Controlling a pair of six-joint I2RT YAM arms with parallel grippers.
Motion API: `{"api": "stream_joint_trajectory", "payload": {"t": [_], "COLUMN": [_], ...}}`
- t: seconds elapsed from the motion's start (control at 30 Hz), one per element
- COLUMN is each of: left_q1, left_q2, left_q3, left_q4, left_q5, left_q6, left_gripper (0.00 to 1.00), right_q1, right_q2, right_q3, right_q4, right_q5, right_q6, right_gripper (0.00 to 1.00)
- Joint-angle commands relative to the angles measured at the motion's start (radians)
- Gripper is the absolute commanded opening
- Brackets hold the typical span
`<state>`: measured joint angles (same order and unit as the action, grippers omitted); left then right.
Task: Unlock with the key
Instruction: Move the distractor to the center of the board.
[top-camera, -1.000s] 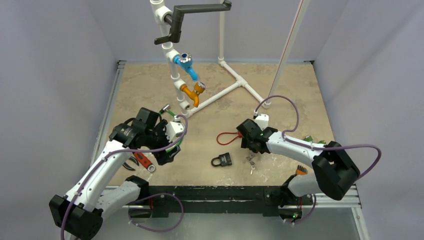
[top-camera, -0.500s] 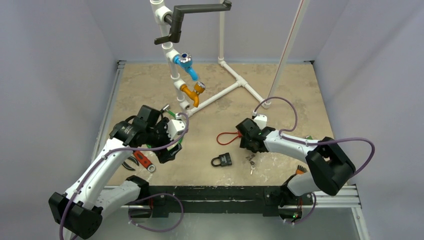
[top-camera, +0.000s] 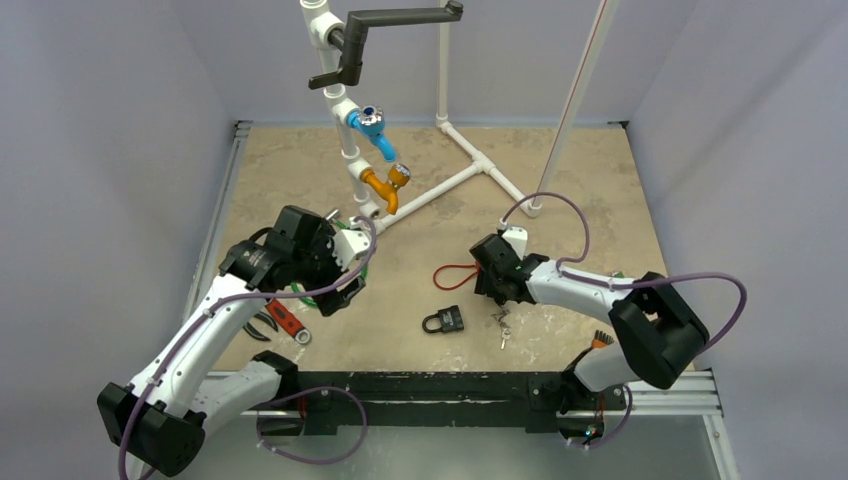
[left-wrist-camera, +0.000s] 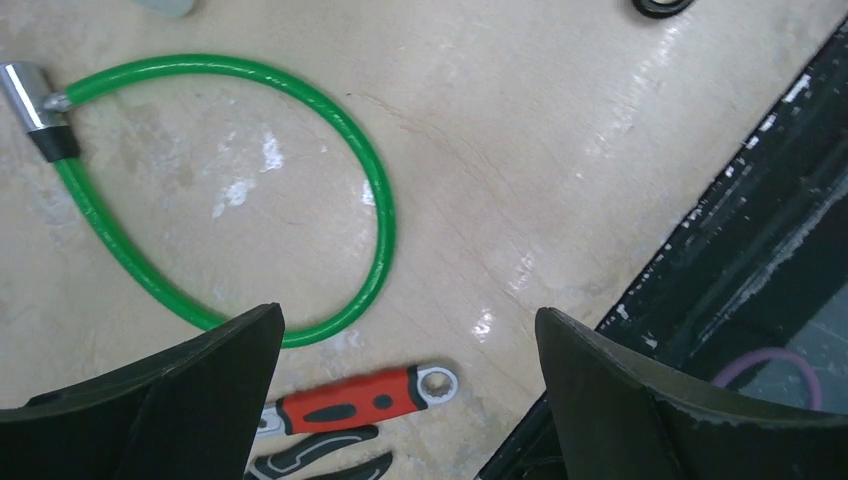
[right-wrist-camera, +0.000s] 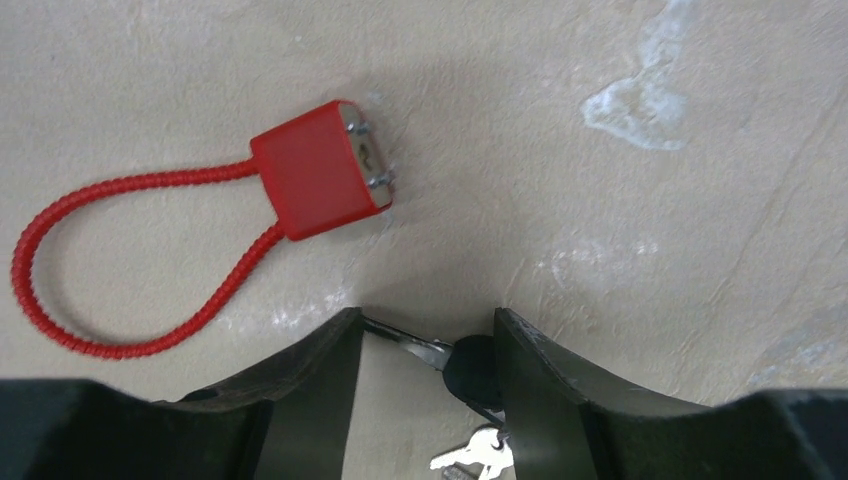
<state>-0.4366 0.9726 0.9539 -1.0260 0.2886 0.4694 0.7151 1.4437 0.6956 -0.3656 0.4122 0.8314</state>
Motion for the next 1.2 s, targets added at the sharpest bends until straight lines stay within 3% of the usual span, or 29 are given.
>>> {"api": "stream_joint_trajectory", "payload": {"t": [0.0,0.17,0.33,0.43,0.6,0.63,0.9,1.17], "left_q1": [-0.006,-0.001,0.007,0.006,0.013,0.015,0.069,0.115], "left_q2": [0.040,0.165,0.258,0.303,0.347,0.359,0.490,0.608], "left_q3": [0.066,0.201,0.312,0.336,0.329,0.331,0.420,0.508], "left_q4": [0.145,0.154,0.051,0.005,0.084,0.101,0.223,0.285], "left_q5": [-0.136,-0.142,0.153,0.233,0.143,0.121,0.021,-0.030], "left_q6": [-0.098,-0.157,-0.057,0.008,0.077,0.097,0.164,0.170], "left_gripper": [0.98,0.95,0.83,0.76,0.70,0.68,0.65,0.65], "right_q1": [0.008,-0.006,-0.121,-0.184,-0.231,-0.241,-0.292,-0.293], "right_q2": [-0.065,-0.182,-0.223,-0.189,-0.078,-0.054,0.071,0.113], "right_q3": [0.034,0.135,0.255,0.337,0.468,0.480,0.489,0.512], "right_q4": [-0.002,-0.056,-0.043,-0.026,0.026,0.044,0.256,0.286], "right_q5": [-0.067,-0.036,-0.143,-0.163,-0.104,-0.096,-0.068,0.080], "right_q6": [-0.021,-0.090,-0.203,-0.261,-0.301,-0.302,-0.276,-0.305], "right_gripper": [0.53,0.66,0.66,0.60,0.31,0.29,0.27,0.26]}}
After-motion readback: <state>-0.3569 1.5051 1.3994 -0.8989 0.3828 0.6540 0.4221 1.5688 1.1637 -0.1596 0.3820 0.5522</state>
